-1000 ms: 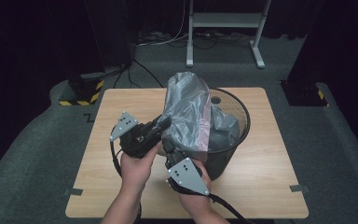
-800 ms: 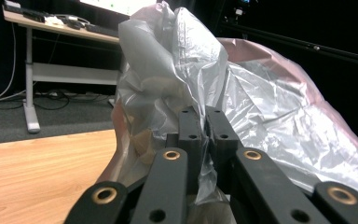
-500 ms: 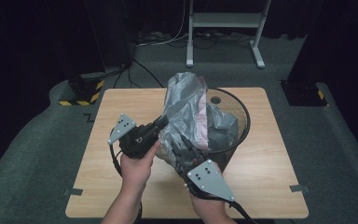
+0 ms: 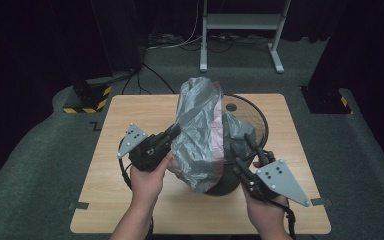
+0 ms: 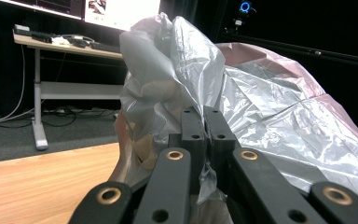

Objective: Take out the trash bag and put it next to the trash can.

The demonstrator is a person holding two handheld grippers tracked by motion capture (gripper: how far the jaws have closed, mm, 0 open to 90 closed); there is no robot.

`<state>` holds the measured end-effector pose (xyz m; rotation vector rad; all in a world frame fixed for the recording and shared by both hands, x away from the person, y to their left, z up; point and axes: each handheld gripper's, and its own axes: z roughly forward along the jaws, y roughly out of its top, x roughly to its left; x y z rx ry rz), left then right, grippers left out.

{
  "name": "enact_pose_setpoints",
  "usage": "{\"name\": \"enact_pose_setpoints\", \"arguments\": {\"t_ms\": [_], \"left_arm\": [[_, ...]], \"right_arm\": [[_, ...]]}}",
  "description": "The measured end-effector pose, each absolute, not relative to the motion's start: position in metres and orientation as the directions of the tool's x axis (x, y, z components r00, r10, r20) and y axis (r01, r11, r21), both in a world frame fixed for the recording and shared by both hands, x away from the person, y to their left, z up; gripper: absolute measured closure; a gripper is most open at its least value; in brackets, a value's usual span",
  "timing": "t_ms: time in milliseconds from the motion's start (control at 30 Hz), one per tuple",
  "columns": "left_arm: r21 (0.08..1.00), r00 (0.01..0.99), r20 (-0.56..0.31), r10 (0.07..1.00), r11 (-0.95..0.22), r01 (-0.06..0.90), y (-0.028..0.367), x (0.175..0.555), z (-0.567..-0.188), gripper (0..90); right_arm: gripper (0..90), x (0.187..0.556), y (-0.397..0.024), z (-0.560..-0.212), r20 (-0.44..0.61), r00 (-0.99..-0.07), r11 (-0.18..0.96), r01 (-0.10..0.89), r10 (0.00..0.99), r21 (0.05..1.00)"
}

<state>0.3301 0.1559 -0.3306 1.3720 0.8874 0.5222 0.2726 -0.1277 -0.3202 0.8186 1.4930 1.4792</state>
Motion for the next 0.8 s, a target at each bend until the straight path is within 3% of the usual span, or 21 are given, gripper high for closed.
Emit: {"name": "enact_pose_setpoints", "arguments": {"t_ms": [433, 800], "left_arm": [[0.975, 0.591, -0.221, 0.776, 0.164, 0.149, 0.155, 0.327, -0.331, 88.2], [0.982, 0.598, -0.191, 0.779, 0.147, 0.123, 0.152, 0.324, -0.329, 88.2]], "right_arm": [[51.7, 0.289, -0.205, -0.332, -0.089, -0.274, 0.079, -0.047, 0.957, 0.996], [39.1, 0.306, -0.235, -0.382, -0.093, -0.247, 0.12, 0.098, 0.965, 0.988]]}}
